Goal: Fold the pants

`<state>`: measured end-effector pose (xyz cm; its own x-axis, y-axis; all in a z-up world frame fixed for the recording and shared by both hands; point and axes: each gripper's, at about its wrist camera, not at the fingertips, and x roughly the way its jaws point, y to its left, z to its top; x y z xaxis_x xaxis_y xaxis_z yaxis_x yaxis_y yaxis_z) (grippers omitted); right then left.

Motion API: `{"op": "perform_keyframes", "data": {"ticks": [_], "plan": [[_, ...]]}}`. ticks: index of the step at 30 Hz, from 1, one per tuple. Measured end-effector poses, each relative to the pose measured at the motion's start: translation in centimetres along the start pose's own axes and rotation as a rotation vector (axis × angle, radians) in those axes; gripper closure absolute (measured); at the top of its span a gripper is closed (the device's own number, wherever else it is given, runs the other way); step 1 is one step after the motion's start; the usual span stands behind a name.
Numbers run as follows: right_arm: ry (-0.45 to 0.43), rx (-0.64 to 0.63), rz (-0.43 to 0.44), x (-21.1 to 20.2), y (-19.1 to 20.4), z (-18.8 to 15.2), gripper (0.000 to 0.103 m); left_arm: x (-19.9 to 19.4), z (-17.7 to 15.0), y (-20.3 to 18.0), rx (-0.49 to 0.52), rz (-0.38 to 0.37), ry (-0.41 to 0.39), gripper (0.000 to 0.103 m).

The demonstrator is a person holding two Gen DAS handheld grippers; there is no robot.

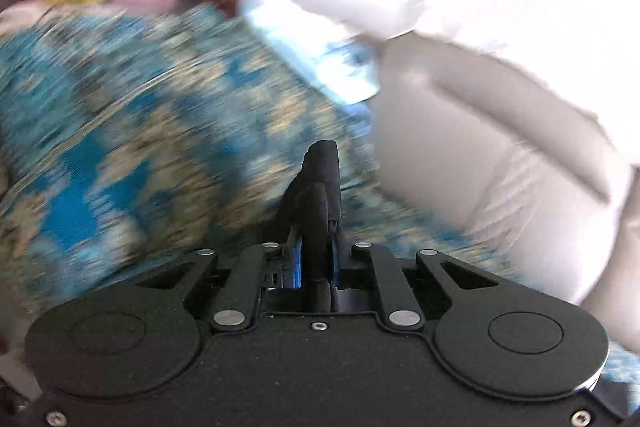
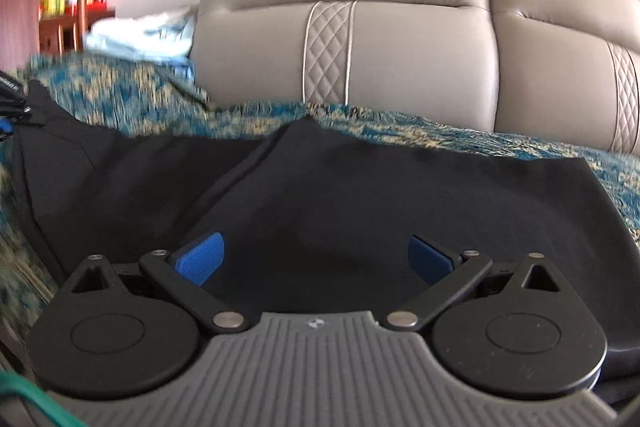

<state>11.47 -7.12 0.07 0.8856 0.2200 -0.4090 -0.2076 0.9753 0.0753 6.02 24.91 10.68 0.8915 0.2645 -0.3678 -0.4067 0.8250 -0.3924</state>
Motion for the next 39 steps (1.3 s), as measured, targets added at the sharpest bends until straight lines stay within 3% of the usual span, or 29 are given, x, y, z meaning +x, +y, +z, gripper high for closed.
{"op": "perform_keyframes", "data": {"ticks": [5, 9, 12, 15, 20, 23, 26, 29, 31, 35, 39], "plan": [[-0.051, 0.122, -0.012, -2.3, -3.9, 1.1, 0.000, -2.1, 0.0, -9.3, 0.135, -0.228, -0.043, 0.091], [-0.100, 0.280, -0.038, -4.5, -8.8, 1.6, 0.000, -3.4, -3.1, -16.8, 0.280, -0.416, -0.017, 0.091], [-0.142, 0.439, -0.010, -6.5, -13.2, 1.1, 0.000, -3.4, -6.8, -21.5, 0.359, -0.534, 0.063, 0.091], [-0.170, 0.578, -0.015, -8.5, -16.8, -0.2, 0.000, -2.7, -11.2, -25.3, 0.428, -0.623, 0.224, 0.089], [-0.163, 0.641, -0.083, -10.3, -19.3, -2.3, 0.000, -1.6, -17.4, -28.5, 0.528, -0.684, 0.518, 0.083], [-0.145, 0.614, -0.103, -10.5, -19.3, -3.0, 0.000, -3.2, -18.1, -28.0, 0.573, -0.728, 0.478, 0.059], [-0.133, 0.575, -0.116, -9.9, -18.4, -3.3, 0.000, -5.0, -17.0, -26.3, 0.546, -0.780, 0.475, 0.054], [-0.118, 0.513, -0.135, -9.4, -16.6, -3.2, 0.000, -6.9, -15.4, -24.6, 0.489, -0.768, 0.419, 0.052], [-0.099, 0.461, -0.143, -8.9, -15.3, -3.1, 0.000, -7.0, -14.2, -22.8, 0.453, -0.691, 0.359, 0.056], [-0.033, 0.385, -0.195, -7.0, -12.1, -3.3, 0.006, -5.8, -13.4, -20.8, 0.499, -0.471, 0.288, 0.080], [-0.025, 0.329, -0.227, -6.1, -10.2, -3.3, 0.012, -4.3, -14.5, -19.3, 0.541, -0.378, 0.293, 0.081]]}}
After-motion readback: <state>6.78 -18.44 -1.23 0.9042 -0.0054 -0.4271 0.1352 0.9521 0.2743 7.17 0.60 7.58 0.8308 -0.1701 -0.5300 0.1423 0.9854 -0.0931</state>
